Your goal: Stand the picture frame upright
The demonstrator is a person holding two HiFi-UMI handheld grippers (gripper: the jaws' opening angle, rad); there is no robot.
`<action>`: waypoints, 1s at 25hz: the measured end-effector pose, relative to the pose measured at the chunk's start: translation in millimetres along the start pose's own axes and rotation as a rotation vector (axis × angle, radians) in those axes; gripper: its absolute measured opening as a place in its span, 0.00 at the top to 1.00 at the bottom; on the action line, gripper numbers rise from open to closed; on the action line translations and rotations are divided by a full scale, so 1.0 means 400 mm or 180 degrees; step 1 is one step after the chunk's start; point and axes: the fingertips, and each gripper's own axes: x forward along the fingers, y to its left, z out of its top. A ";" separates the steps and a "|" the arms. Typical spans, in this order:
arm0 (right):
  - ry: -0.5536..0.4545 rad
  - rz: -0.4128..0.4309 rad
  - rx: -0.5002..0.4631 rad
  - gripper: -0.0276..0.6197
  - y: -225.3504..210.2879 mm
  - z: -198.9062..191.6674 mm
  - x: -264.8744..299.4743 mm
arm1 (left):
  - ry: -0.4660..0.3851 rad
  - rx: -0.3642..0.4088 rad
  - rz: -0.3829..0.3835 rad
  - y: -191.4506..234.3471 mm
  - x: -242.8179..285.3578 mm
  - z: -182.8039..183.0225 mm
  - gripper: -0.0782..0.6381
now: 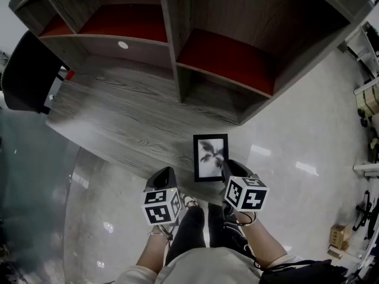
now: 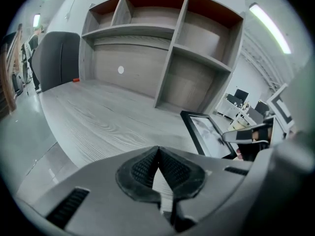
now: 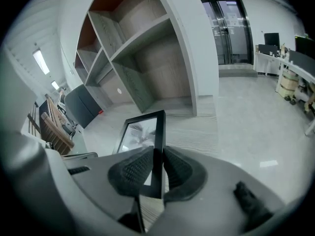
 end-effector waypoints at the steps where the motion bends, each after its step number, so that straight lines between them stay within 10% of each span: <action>1: -0.0048 -0.0008 0.0008 0.83 0.005 0.011 -0.007 | -0.0028 0.0025 -0.0008 0.001 -0.006 0.013 0.87; 25: -0.1068 -0.0104 0.0266 0.83 0.030 0.260 0.042 | -0.0654 0.0352 -0.0134 0.039 0.036 0.290 0.87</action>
